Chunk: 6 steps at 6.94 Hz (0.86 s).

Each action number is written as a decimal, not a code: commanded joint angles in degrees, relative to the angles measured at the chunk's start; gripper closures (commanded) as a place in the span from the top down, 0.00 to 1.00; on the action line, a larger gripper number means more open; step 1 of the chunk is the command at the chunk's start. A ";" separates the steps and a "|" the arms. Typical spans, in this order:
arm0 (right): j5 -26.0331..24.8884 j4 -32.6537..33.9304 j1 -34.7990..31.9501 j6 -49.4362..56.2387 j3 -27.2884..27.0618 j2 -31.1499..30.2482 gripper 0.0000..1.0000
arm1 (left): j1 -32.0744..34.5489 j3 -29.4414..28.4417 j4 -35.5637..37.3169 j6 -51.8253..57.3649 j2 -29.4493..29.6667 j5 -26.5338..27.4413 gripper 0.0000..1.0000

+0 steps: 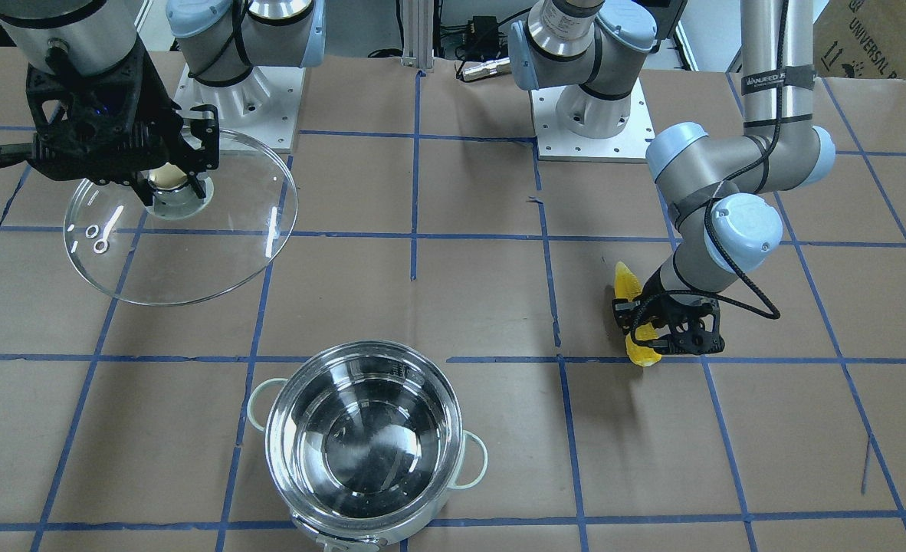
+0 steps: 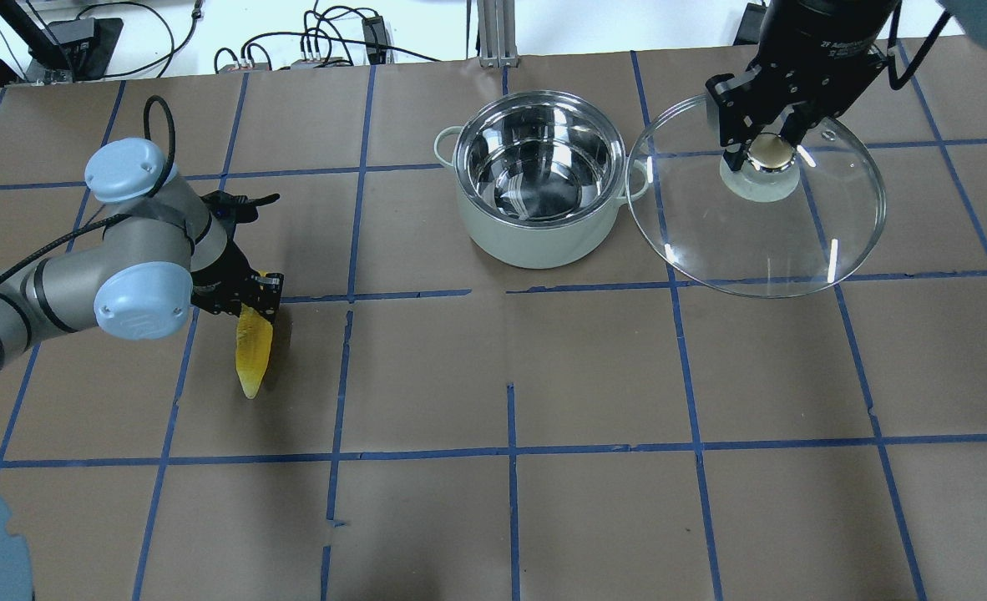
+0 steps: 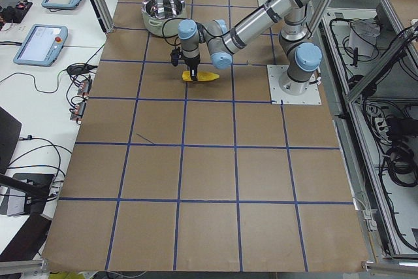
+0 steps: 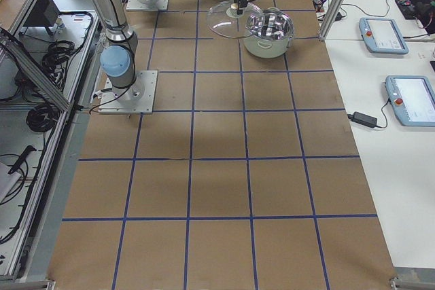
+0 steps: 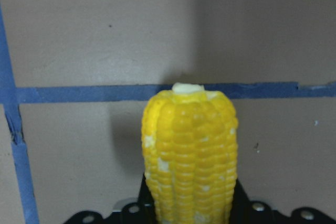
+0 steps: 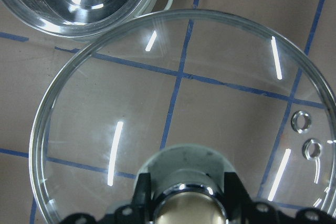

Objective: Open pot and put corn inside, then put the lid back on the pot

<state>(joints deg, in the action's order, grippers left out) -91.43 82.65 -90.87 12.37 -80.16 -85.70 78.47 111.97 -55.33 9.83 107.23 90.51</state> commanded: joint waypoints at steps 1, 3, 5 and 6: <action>0.37 0.32 0.00 -0.50 -0.53 0.79 0.12 | 6.92 -15.21 -12.90 -4.80 1.57 -1.03 0.08; 0.37 0.14 0.00 -1.12 0.17 0.62 0.11 | 12.11 -29.81 -19.17 -9.88 7.70 -6.38 0.08; 0.37 0.14 0.00 -1.12 0.17 0.62 0.11 | 19.83 -47.37 -28.74 -15.68 15.17 -7.54 0.08; 0.37 0.14 0.00 -1.21 0.09 0.62 0.11 | 24.23 -54.59 -30.69 -18.42 19.12 -6.93 0.09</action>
<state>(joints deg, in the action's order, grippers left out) -91.05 82.79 -90.88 11.23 -80.02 -85.07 97.55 66.89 -82.57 -4.99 121.58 83.32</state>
